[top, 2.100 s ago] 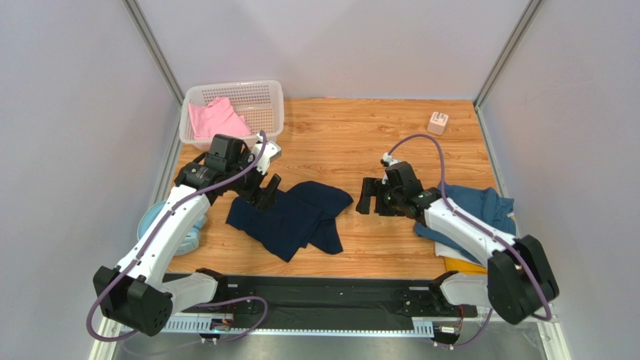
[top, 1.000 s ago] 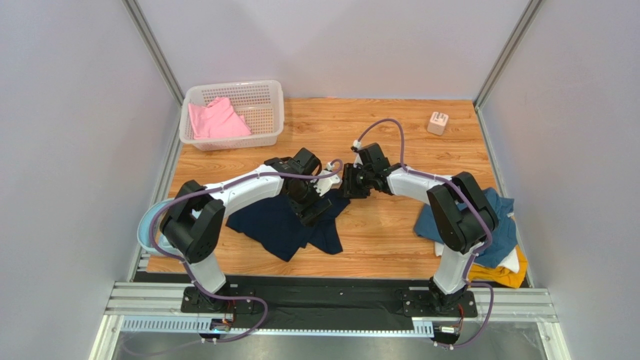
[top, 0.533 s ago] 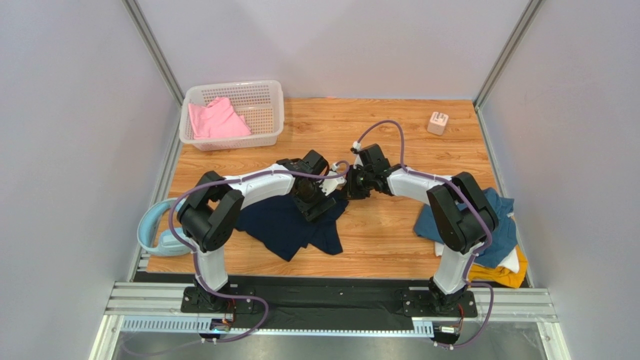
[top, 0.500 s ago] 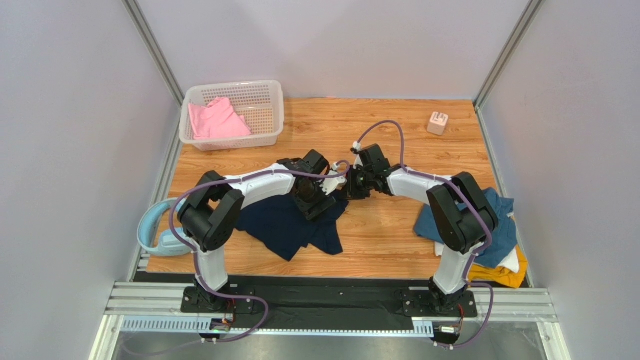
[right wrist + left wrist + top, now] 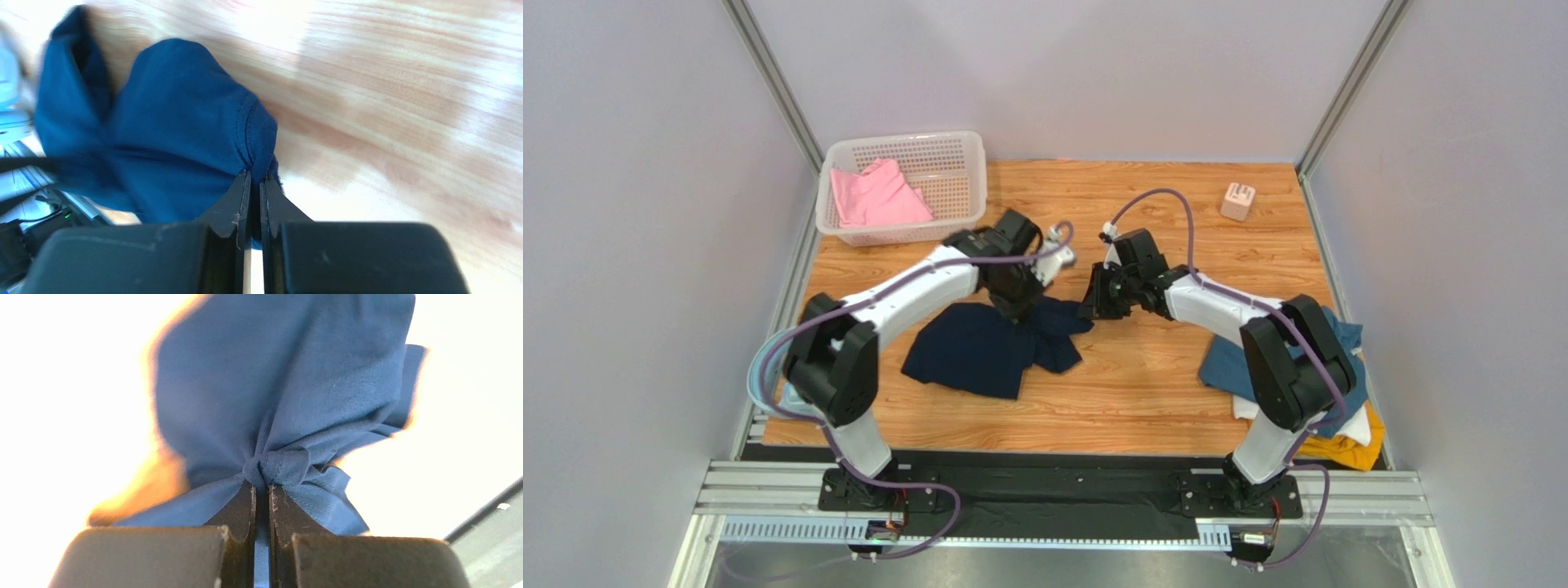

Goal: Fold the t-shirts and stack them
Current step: Flatten out the tshirt

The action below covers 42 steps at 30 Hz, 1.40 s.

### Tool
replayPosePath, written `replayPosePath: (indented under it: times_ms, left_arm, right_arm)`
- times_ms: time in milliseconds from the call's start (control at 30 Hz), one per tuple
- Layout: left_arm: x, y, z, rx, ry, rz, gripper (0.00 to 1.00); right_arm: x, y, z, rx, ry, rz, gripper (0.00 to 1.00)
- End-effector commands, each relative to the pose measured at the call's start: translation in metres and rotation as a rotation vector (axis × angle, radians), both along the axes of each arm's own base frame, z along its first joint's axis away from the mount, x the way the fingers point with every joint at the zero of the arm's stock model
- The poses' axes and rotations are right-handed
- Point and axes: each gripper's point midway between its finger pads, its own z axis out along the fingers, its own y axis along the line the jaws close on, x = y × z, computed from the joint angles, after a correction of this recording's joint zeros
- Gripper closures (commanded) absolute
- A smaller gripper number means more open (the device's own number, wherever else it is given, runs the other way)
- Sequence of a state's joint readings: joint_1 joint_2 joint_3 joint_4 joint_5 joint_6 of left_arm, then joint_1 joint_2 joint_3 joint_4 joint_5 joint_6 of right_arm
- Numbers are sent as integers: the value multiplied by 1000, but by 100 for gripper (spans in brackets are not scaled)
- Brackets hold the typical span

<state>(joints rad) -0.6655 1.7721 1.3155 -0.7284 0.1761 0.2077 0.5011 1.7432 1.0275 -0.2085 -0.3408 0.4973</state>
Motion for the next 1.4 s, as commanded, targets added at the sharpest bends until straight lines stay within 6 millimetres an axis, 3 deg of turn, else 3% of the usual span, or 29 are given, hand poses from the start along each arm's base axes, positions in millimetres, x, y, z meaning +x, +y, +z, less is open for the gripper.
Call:
replayPosePath:
  times_ms: [0, 100, 200, 267, 367, 400, 433, 600, 667, 700, 767, 967, 1000, 1033, 1133, 1233, 1333, 1367]
  left_arm:
    - [22, 26, 164, -190, -273, 51, 100]
    - [5, 56, 232, -208, -396, 39, 100]
    - [-21, 81, 280, -218, -507, 33, 97]
    - [-40, 97, 299, -231, -568, 45, 93]
    - [-63, 110, 300, -242, -590, 41, 82]
    - [-68, 113, 288, -229, -568, 35, 81]
    - [-76, 118, 288, -239, -581, 37, 79]
    - [-91, 124, 258, -219, -514, 40, 75]
    - [-90, 126, 257, -210, -521, 47, 80]
    - [-89, 127, 258, -209, -527, 52, 83]
    - [-88, 128, 266, -212, -553, 52, 100]
    - [-84, 132, 296, -235, -646, 62, 100]
    - [-85, 127, 292, -248, -624, 51, 100]
    - [-94, 114, 284, -298, -551, 10, 88]
    - [-109, 84, 230, -340, -326, -80, 72]
    - [-115, 78, 139, -169, -161, -135, 71]
    - [-123, 75, 86, -33, -91, -221, 72]
    - [-124, 73, 79, -23, -75, -230, 73]
  right_arm:
    - [9, -7, 72, 14, -173, 3, 100]
    - [11, -22, 133, 44, -298, -38, 100]
    - [3, -43, 195, 72, -439, -93, 100]
    - [-7, -57, 242, 101, -550, -128, 100]
    - [-24, -75, 289, 135, -651, -169, 100]
    - [-29, -80, 294, 130, -655, -178, 100]
    - [-36, -85, 310, 141, -693, -185, 100]
    - [-45, -95, 319, 126, -694, -207, 100]
    - [-48, -94, 318, 136, -682, -205, 100]
    - [-49, -94, 319, 139, -681, -207, 100]
    - [-51, -97, 320, 134, -684, -219, 100]
    - [-62, -105, 343, 140, -724, -227, 100]
    - [-63, -107, 344, 137, -725, -231, 100]
    - [-65, -109, 344, 130, -731, -235, 100]
    - [-59, -118, 327, 73, -714, -279, 100]
    - [-42, -128, 313, -8, -717, -329, 100]
    - [-16, -128, 298, -78, -698, -353, 100]
    - [-8, -127, 294, -91, -689, -362, 100]
